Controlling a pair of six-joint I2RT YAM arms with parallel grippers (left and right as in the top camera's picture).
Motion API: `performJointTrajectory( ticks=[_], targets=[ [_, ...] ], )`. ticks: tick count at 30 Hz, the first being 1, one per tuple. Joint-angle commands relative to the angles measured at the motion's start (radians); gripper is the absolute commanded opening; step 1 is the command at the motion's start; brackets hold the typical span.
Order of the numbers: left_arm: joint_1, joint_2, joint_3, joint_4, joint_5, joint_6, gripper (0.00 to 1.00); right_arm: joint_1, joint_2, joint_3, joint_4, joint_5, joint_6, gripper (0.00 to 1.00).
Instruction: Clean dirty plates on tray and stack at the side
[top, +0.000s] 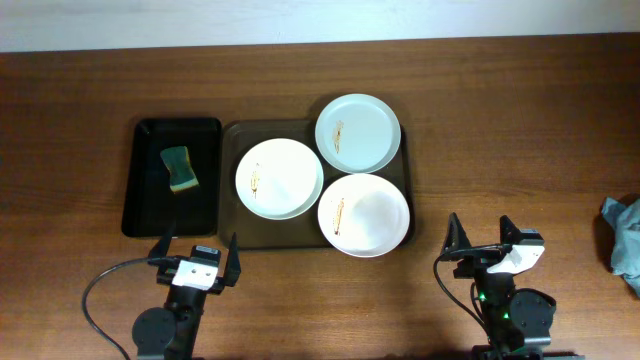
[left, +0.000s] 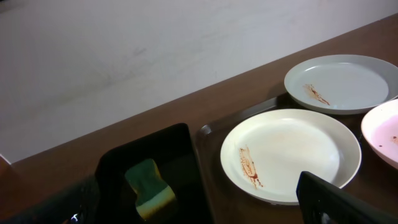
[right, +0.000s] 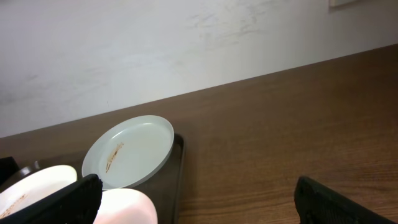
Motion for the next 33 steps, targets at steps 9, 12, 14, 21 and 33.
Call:
performJointTrajectory(
  ticks=[9, 12, 14, 21, 33],
  targets=[
    [-0.002, -0.009, -0.008, 0.002, -0.007, 0.011, 0.99, 0.008, -0.006, -0.007, -0.001, -0.008, 0.005, 0.98],
    [-0.002, -0.009, -0.008, 0.002, -0.007, 0.011, 0.99, 0.008, -0.006, -0.007, -0.001, -0.008, 0.005, 0.98],
    [-0.002, -0.009, -0.008, 0.002, -0.007, 0.011, 0.99, 0.008, -0.006, -0.007, -0.001, -0.008, 0.005, 0.98],
    [-0.002, -0.009, -0.008, 0.002, -0.007, 0.011, 0.99, 0.008, -0.006, -0.007, -0.001, -0.008, 0.005, 0.98],
    [-0.002, -0.009, -0.008, 0.002, -0.007, 0.011, 0.99, 0.007, -0.006, -0.007, -0.001, 0.006, 0.005, 0.98]
  ],
)
